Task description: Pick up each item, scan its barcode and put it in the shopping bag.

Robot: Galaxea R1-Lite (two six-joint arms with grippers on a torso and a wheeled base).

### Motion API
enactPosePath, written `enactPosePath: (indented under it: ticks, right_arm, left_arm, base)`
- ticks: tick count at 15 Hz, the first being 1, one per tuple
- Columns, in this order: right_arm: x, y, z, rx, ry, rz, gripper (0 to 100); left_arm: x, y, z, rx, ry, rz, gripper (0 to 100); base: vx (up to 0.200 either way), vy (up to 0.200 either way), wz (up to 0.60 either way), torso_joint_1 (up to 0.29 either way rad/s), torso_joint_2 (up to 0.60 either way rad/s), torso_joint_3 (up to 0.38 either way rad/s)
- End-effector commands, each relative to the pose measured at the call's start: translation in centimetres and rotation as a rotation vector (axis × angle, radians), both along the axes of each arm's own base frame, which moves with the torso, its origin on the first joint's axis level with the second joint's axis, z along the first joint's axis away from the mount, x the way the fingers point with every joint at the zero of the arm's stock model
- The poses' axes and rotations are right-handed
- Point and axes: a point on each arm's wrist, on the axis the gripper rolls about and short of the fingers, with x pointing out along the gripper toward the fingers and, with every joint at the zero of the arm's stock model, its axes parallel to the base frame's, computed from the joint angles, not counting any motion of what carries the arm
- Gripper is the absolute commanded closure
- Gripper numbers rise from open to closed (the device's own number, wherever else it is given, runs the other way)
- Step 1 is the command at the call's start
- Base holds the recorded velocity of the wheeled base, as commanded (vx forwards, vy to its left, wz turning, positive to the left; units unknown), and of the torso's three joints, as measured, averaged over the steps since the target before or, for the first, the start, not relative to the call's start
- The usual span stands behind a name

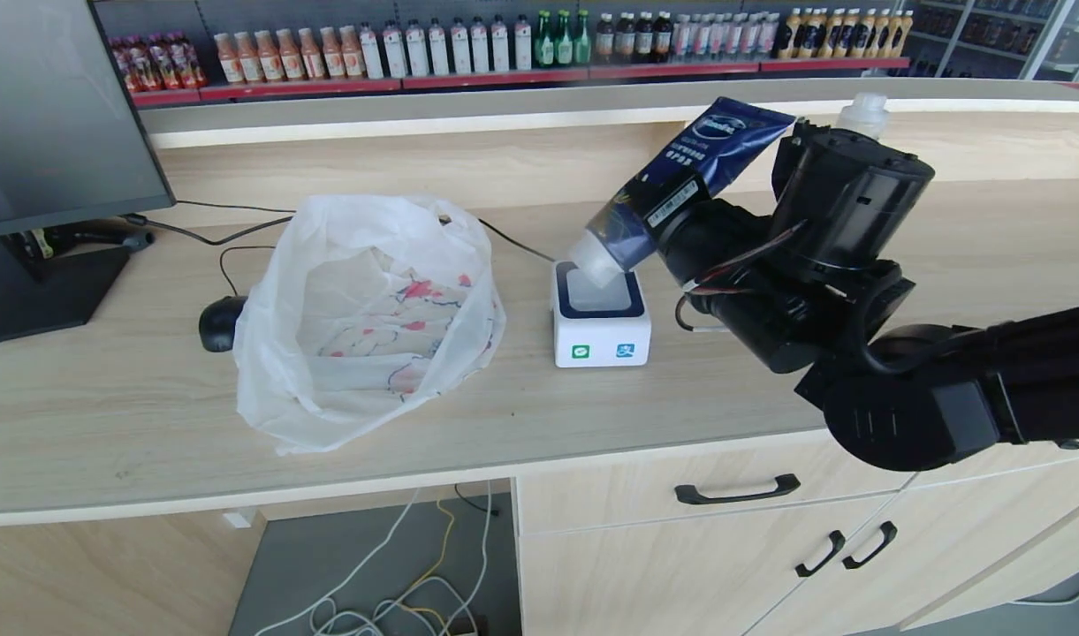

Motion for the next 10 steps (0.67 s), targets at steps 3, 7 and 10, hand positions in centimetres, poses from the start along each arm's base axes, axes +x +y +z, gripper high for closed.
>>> enactPosePath:
  ticks: [3,7,10]
  right_arm:
    - [1.1,0.3,-1.1,0.002,0.027,-0.006,100]
    - [1.5,0.9,-0.9,0.048,0.029,0.011,100]
    - [1.6,1.5,-0.8,0.043,0.053,0.022,100]
  left_arm:
    - [0.0,0.0,0.0,0.000,0.000,0.000,0]
    - [0.0,0.0,0.0,0.000,0.000,0.000,0]
    - [0.0,0.0,0.0,0.000,0.000,0.000,0]
  base:
    - [0.000,0.000,0.00,0.000,0.00,0.000]
    - [0.000,0.000,0.00,0.000,0.00,0.000]
    - [0.000,0.000,0.00,0.000,0.00,0.000]
